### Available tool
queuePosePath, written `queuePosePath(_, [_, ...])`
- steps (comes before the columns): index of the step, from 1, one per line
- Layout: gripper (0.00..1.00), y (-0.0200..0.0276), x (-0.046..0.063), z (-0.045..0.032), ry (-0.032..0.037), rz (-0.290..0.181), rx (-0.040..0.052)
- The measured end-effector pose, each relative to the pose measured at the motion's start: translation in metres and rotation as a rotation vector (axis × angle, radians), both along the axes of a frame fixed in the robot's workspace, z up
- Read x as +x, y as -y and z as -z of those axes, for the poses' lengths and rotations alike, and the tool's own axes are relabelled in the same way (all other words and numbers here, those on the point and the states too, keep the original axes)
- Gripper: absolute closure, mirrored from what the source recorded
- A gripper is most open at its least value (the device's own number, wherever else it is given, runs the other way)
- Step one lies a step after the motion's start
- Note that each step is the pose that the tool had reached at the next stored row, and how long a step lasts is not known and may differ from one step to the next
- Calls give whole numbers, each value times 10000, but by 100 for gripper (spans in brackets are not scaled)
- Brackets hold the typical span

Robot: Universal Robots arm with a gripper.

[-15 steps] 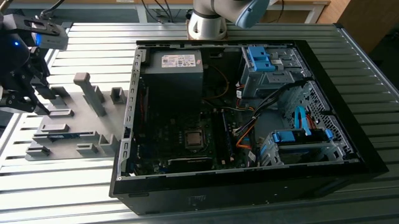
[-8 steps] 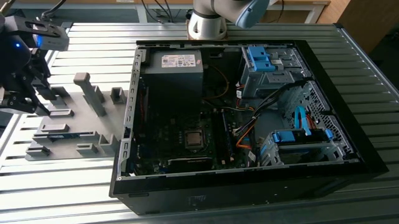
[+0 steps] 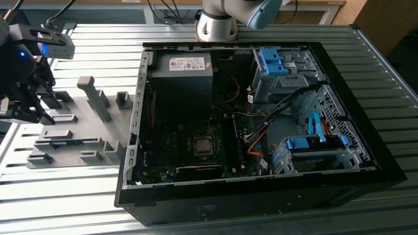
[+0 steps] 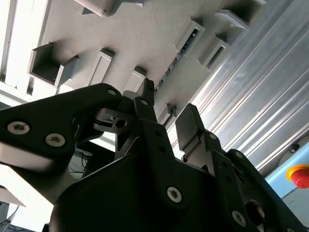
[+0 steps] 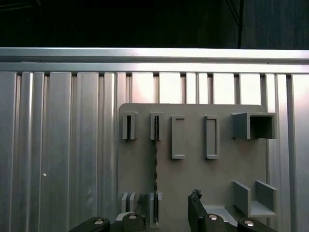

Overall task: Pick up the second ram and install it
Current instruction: 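Pick up the second ram and move it above second insertion slot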

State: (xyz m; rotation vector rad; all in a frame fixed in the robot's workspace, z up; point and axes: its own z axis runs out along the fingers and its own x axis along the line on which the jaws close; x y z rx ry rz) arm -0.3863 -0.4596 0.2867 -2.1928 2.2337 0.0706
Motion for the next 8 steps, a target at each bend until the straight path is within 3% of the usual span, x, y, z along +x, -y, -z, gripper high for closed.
queuePosePath(8, [54,43,0,136,2,65,0])
